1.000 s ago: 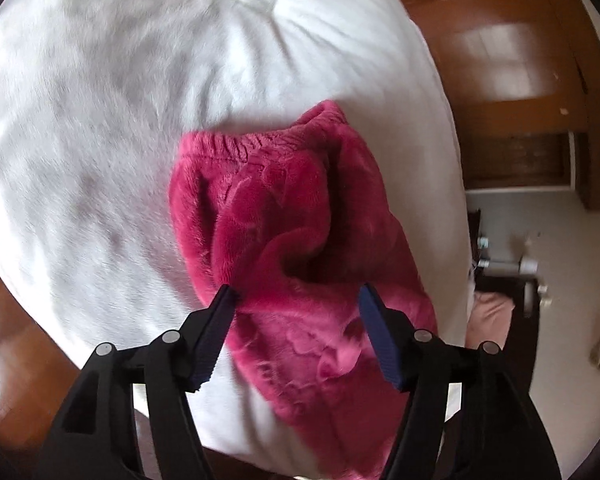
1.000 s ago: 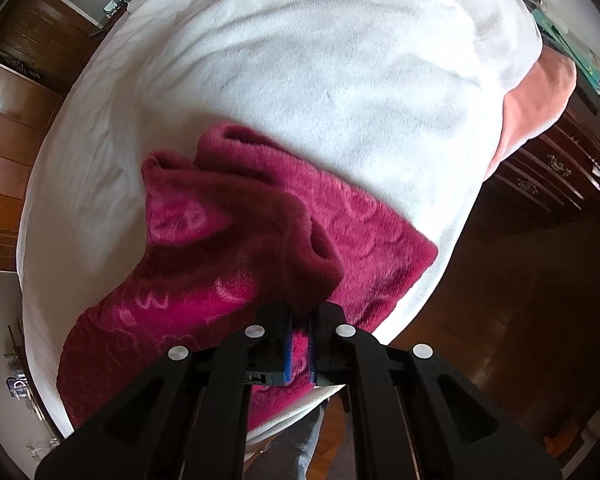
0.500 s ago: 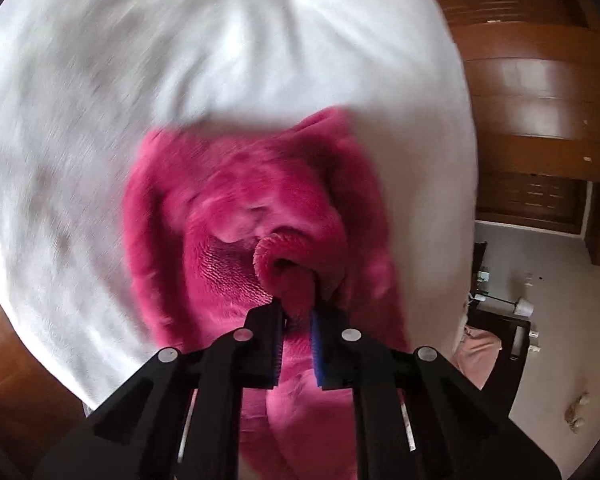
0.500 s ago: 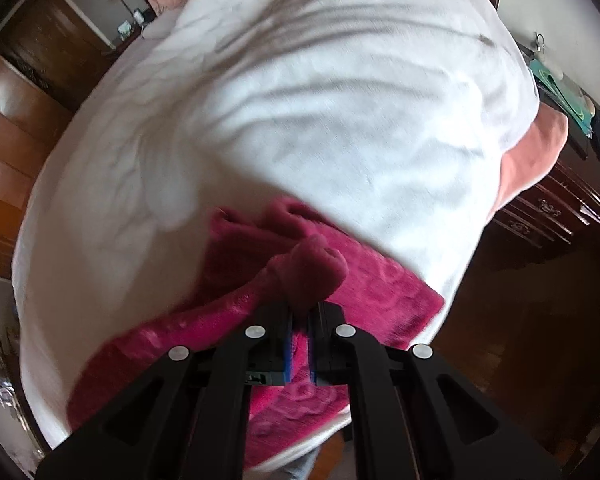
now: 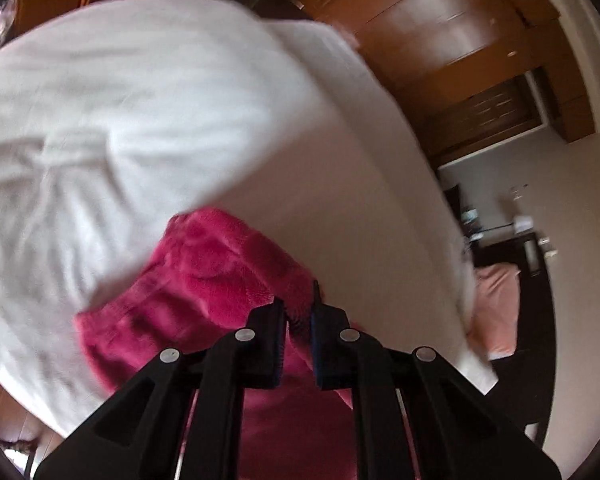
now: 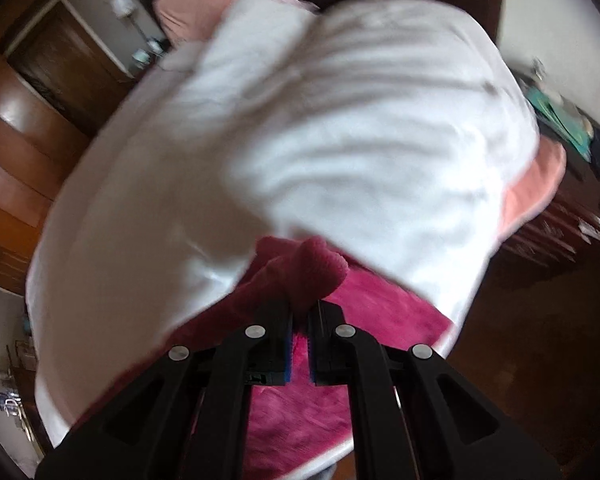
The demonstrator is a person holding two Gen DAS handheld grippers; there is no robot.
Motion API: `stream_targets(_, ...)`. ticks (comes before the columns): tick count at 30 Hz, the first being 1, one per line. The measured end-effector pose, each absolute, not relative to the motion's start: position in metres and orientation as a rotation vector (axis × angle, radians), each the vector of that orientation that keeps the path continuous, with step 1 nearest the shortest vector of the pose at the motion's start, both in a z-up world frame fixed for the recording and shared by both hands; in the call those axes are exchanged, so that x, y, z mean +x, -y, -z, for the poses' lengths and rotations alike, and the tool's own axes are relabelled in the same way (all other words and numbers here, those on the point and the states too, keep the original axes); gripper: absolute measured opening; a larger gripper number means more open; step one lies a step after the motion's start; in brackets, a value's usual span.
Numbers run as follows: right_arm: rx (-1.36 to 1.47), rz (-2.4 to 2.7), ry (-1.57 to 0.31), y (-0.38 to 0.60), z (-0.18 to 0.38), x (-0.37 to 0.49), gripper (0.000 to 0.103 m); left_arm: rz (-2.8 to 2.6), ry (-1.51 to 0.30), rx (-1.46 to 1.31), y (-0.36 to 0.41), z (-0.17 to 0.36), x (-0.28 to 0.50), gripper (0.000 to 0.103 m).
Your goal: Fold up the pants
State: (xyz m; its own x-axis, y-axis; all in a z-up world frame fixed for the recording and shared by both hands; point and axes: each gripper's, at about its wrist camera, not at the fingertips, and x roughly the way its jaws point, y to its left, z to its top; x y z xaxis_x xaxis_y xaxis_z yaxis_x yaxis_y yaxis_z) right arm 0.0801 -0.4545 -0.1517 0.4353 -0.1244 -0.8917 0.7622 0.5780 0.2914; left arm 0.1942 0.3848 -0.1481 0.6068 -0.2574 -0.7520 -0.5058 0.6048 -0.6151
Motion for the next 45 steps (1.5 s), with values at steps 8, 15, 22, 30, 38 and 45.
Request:
stream_targets(8,0.813,0.676,-1.161,0.457,0.244,0.034,0.005,-0.313,-1.117,-0.949,-0.384,0.243,0.120,0.009)
stream_targets(15,0.791,0.646,-1.211,0.459,0.274,0.023,0.005,-0.384,-1.170,-0.835,-0.382,0.266,0.092,0.010)
stream_targets(22,0.800,0.598,-1.241,0.464,0.292,0.015,0.006,-0.488,-1.287,-0.665,-0.369,0.287,0.093,0.031)
stream_targets(30,0.556,0.558,-1.166,0.463,0.252,0.026,0.038,-0.554,-1.306,-0.506,-0.356,0.266,0.077,0.037)
stream_targets(38,0.395,0.300,-1.041,0.450,0.217,0.087,0.051,-0.518,-1.258,-0.450,-0.328,0.230,0.090,0.047)
stream_targets(45,0.397,0.228,-1.059,0.455,0.231,0.118,0.050,-0.424,-1.267,-0.396,-0.288,0.224,0.100,0.060)
